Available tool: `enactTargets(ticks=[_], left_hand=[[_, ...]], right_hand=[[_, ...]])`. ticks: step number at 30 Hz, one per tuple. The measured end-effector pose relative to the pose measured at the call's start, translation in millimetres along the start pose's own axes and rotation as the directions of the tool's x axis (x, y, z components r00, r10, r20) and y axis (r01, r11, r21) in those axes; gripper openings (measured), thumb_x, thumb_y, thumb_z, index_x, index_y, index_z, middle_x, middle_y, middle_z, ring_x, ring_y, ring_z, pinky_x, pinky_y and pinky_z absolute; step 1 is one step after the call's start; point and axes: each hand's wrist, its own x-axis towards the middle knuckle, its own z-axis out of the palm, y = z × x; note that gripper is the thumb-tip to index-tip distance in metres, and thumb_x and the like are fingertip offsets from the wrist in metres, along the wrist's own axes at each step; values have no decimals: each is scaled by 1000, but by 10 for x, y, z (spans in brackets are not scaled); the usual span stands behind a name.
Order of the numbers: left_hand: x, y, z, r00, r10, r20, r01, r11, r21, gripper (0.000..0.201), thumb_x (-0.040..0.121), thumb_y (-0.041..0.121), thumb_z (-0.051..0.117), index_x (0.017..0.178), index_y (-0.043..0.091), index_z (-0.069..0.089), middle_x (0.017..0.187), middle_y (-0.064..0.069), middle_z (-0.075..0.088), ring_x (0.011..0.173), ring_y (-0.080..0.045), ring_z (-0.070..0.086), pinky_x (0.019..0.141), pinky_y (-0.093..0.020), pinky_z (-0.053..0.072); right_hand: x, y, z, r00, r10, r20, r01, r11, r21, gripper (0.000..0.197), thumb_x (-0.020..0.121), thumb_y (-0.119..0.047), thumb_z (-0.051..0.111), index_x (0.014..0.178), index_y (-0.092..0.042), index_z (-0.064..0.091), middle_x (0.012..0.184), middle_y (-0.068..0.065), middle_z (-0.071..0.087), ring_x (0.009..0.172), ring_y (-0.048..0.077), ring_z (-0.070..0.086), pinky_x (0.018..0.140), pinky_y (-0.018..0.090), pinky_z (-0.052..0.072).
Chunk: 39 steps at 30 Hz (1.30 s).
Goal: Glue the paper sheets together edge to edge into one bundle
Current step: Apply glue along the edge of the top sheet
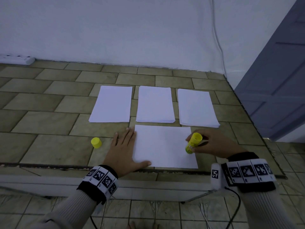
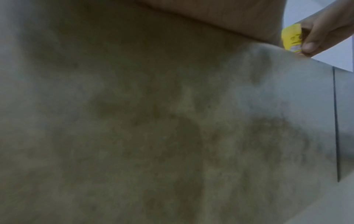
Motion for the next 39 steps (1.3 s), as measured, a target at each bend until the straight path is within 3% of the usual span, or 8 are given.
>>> enactTargets(ticks=[3,8,12,17,22,26,32,39], left_hand=[[0,-2,-1,1000,6,1,-6,1000,-6,138,52,101,-3,155,9,0,163,-2,-8,148,-13,-14,121,-47,-7],[0,-6,-5,1000,4,12,-4,1000,-6,138,51,102,-4,155,9,-3,163,-2,-11,147,-12,-17,120,-47,-8],[-2,-1,-9,1000,-2,18,2,1000,7,138,51,101,-5,154,10,-5,162,-2,-13,146,-11,-19,120,-46,-9],[3,-3,-8,1000,-2,11,2,1000,2,137,53,101,-1,155,9,-2,163,-2,-10,148,-14,-15,121,-47,-6],[6,-7,0,1000,-3,9,3,1000,6,137,53,101,0,155,9,-1,163,-2,-9,148,-14,-14,121,-47,-6],[4,4,-4,1000,-2,1,2,1000,-8,138,53,101,-1,155,9,1,163,-3,-8,149,-15,-13,121,-47,-7],[7,8,8,1000,-3,13,3,999,33,137,53,99,-8,155,8,1,163,-5,-6,149,-17,-12,121,-48,-6],[-6,16,-19,999,7,32,-8,999,39,136,54,97,-14,154,6,-3,163,-6,-11,149,-19,-14,120,-49,-5]], right_hand=[[195,41,-94,999,7,-48,-10,998,-59,27,72,-12,81,95,-23,73,92,-13,70,82,-10,61,70,3,43],[531,95,-175,992,9,-128,-22,995,-94,23,74,-9,78,95,-17,72,90,-4,70,84,12,66,80,27,51],[651,89,-163,977,31,-213,-63,987,-145,24,75,-10,77,97,-12,68,94,2,70,85,19,65,76,27,50],[519,188,-200,947,127,-296,-193,959,-208,42,73,-26,80,108,-21,57,91,-2,58,76,10,53,59,17,38],[281,347,-164,940,246,-238,-324,862,-390,40,76,-36,76,110,-18,64,103,3,66,87,15,57,77,30,48],[74,376,-38,931,240,-276,-322,896,-308,29,84,-32,68,107,-16,65,98,3,67,84,16,59,74,32,49],[-73,394,-112,797,340,-499,-357,932,66,38,85,-22,71,115,-9,52,103,2,58,89,19,55,75,32,42],[-31,517,-264,660,491,-569,-496,853,162,52,79,-18,77,118,2,50,108,15,57,89,23,48,74,32,34]])
